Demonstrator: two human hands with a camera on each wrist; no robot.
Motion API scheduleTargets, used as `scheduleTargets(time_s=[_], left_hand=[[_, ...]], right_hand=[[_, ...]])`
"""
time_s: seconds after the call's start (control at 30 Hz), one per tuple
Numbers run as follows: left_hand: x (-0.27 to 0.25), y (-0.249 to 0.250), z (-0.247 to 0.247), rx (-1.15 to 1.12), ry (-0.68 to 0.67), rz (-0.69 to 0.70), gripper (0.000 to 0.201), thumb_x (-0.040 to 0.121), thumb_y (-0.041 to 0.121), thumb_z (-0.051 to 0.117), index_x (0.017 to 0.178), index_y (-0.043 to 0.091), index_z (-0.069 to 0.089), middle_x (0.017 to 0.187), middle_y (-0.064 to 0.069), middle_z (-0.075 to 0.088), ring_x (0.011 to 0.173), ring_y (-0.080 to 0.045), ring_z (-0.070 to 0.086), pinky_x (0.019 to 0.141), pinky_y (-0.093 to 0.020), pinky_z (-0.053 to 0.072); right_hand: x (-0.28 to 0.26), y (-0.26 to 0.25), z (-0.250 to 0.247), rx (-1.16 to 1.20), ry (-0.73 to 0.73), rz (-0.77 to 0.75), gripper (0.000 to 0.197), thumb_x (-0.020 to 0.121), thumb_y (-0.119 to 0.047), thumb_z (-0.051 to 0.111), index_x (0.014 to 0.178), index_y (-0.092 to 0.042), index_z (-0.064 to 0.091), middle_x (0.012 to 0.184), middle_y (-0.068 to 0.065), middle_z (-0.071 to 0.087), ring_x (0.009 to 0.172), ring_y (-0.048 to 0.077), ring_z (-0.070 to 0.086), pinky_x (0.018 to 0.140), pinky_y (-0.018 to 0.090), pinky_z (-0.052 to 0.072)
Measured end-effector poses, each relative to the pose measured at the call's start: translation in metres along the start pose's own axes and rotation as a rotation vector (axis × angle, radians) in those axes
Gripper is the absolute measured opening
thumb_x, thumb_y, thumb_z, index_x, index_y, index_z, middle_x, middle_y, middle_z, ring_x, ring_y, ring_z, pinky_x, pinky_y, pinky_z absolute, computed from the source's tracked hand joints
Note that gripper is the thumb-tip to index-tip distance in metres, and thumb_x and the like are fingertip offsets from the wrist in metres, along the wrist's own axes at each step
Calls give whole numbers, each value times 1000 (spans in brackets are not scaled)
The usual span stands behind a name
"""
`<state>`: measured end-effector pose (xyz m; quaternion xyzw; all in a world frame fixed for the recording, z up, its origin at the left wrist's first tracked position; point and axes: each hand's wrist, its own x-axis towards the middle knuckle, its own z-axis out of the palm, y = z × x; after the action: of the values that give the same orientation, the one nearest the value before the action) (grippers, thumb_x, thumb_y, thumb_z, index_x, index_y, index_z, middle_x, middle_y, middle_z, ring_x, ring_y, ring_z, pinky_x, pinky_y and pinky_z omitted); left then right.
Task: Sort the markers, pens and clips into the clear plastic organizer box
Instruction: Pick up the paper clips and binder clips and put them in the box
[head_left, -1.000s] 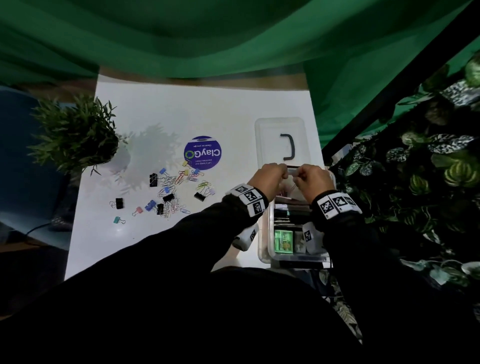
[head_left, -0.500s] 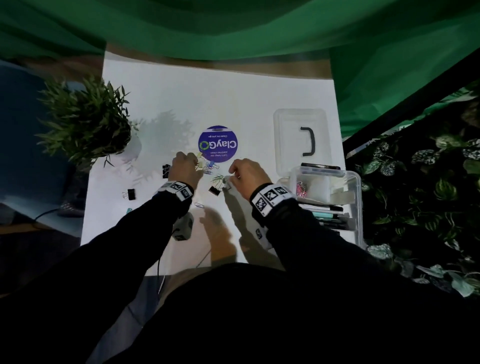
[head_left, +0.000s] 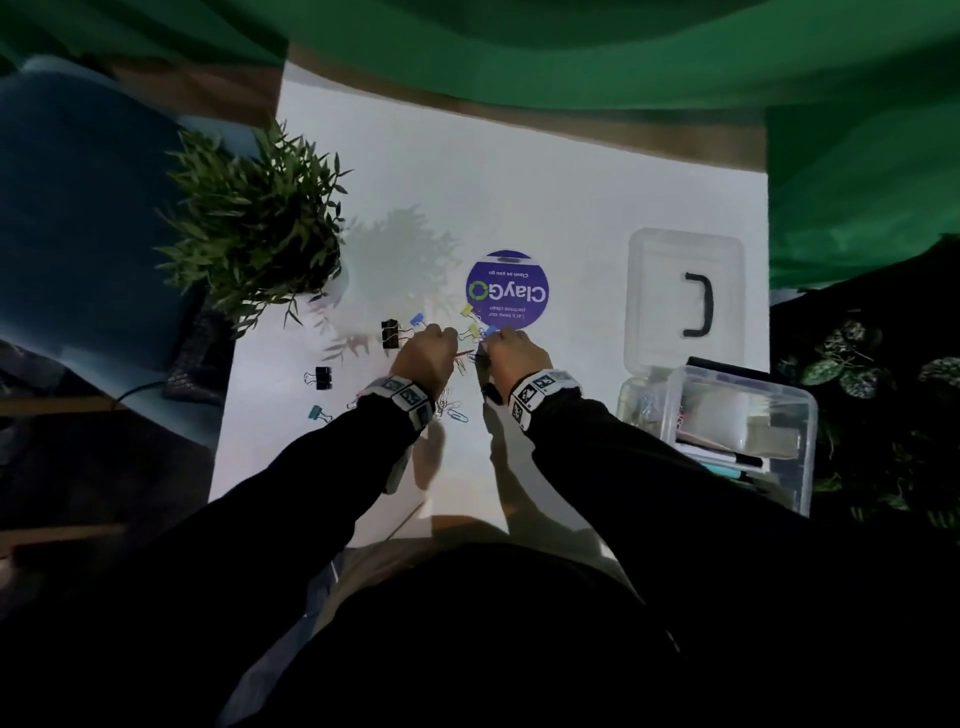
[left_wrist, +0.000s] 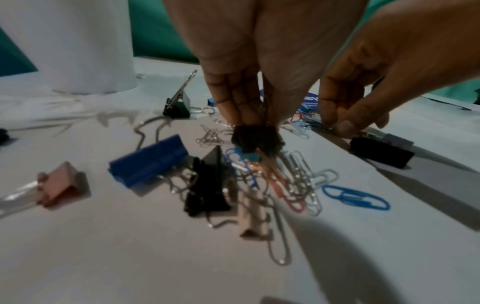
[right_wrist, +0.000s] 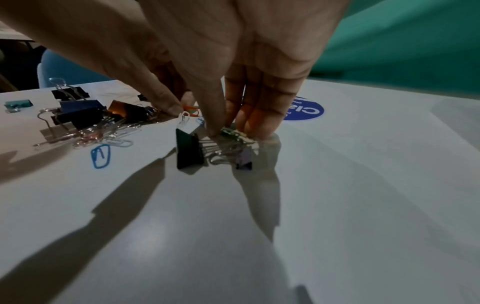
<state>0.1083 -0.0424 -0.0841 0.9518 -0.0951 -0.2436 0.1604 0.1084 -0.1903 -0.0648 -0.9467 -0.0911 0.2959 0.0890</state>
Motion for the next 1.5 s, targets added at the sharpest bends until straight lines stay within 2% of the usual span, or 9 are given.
scheduleTargets(time_s=[0.17,0.33,0.5,0.7,0.9,1.03,1.3,1.4,1.5], left_hand=[[-5,-1,-10,-95,32,-12,15,86,-1,49,97,-2,59,93,-25,58,87,-37,56,73,-43,42],[-11,-7,-9,-305,225,45,6,75,-3,60,73,2,62,67,-17,61,63,-31,57,60,-40,51],[-31,22,-36,-388,313,128,3,75,1,66,76,3,67,68,-11,65,62,-26,59,59,-27,45],[-50,115,-56,-605,179,225,9,80,6,64,85,14,62,72,5,60,64,-6,53,67,-21,45],[-48,229,-33,-519,45,450,8,81,11,65,87,13,60,77,1,63,73,-17,59,71,-30,47],[-38,268,-13,-301,17,458,11,82,7,61,92,11,62,82,-1,63,79,-22,60,66,-28,41],[-36,243,-8,-273,122,478,25,89,17,60,113,16,64,109,-5,68,96,-22,62,84,-34,49],[-32,194,-8,-331,210,337,20,90,19,57,107,18,66,104,-1,68,85,-18,63,79,-36,52],[-21,125,-6,-288,260,112,24,89,13,55,109,17,67,112,-5,66,97,-24,62,84,-37,51]], right_hand=[[3,-2,-1,-10,-70,-41,32,88,-4,55,120,-3,53,117,17,58,108,34,58,86,40,48],[-5,12,-4,208,-66,14,16,86,-8,54,97,-8,65,103,14,67,97,33,63,78,32,48],[-33,29,-28,490,80,70,9,84,-12,55,79,-8,63,86,8,70,78,24,65,72,31,54],[-99,84,-57,754,323,121,5,81,-13,67,83,-16,65,72,-3,64,66,17,63,67,27,53],[-164,168,-64,752,550,273,9,85,-8,63,87,-17,64,77,2,67,71,19,65,62,30,53],[-179,201,-54,653,514,340,10,87,-7,62,87,-17,64,78,1,69,72,20,67,69,39,59],[-178,186,-68,436,558,248,16,91,-6,57,102,-10,67,103,9,69,92,24,66,79,24,48],[-158,164,-80,491,555,174,17,92,-7,55,104,-12,66,105,7,67,91,19,64,85,28,52],[-123,130,-83,459,477,97,22,94,-8,50,109,-11,66,112,8,64,97,21,63,91,32,51]])
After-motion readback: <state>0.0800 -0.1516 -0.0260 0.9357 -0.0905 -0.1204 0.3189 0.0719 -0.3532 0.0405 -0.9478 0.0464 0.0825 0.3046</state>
